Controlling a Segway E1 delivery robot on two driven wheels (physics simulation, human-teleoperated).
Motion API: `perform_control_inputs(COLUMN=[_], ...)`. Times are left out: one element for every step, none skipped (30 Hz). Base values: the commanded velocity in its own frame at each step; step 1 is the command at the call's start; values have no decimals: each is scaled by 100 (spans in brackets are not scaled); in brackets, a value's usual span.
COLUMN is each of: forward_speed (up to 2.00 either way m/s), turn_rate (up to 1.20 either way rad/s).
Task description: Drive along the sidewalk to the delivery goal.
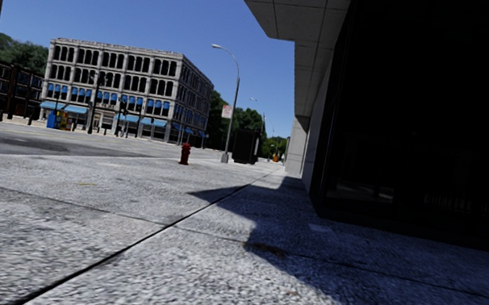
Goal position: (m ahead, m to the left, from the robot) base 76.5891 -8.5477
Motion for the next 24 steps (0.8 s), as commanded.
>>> perform_control_inputs(forward_speed=[200,200,200,200,200,200,200,200,200,200,200,200,200,200,200,200,200,200,200,200,200,200,200,200], turn_rate=[31,31,31,31,31,31,31,31,31,25,16,8,0,0,0,0,0,0,0,0,0,0,0,0])
